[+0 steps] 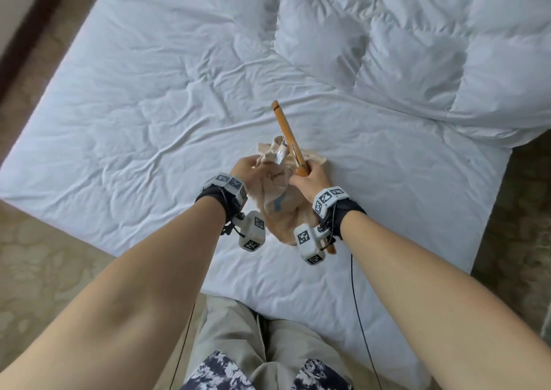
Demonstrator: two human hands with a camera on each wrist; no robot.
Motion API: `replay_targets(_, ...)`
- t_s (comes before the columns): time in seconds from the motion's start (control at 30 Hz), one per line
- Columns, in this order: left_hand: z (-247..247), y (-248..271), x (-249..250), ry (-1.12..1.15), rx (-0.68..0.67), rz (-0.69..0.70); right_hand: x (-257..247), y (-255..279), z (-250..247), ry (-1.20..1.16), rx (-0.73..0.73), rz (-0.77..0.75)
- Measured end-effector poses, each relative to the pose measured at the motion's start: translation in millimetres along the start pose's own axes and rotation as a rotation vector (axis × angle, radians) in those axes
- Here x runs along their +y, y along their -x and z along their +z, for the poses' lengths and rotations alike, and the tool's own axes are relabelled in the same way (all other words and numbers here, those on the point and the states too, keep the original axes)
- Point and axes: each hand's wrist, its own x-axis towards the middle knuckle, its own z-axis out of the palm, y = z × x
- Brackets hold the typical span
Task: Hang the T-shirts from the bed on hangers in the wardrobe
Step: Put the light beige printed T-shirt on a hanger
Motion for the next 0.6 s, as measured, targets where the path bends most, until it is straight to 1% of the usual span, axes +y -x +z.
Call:
replay_targets(0.1,-6.0,15.7,24.1,-0.047,-0.025,0.104,-14.5,8.7,-9.5,0.022,0.04,-0.039)
replay_targets(0.23,-10.3,30.3,57.1,-0.134,-0.029,0.179,-34.8,22.9,-23.9,0.026,0.115,-0.08)
replay_targets(0.3,-11.8,43.4,80.0,-0.126,-0.025,0.191,-47.5,33.0,-33.1,0.009,0.134,-0.104)
replay_targets(0.4,-18.2,61.8,115.2,-0.099,0.051,0.2,-66.5,51.0,-48.9,0.004,0.14,-0.142)
replay_targets(0.47,-25.1,71.8,135.3,-0.115,0.093,0.267,-78.5,62.5,-58.4,0.004,0.141,-0.16)
replay_targets(0.53,-32.5,84.9,155.4,-0.157,0.104,0.35,-91.3,73.5,-66.8,-0.017,0.139,-0.181)
replay_targets(0.6,-40.7,99.8,174.6,-0.184,0.119,0.402,-105.7,84.4,-74.2,-0.048,0.131,-0.214)
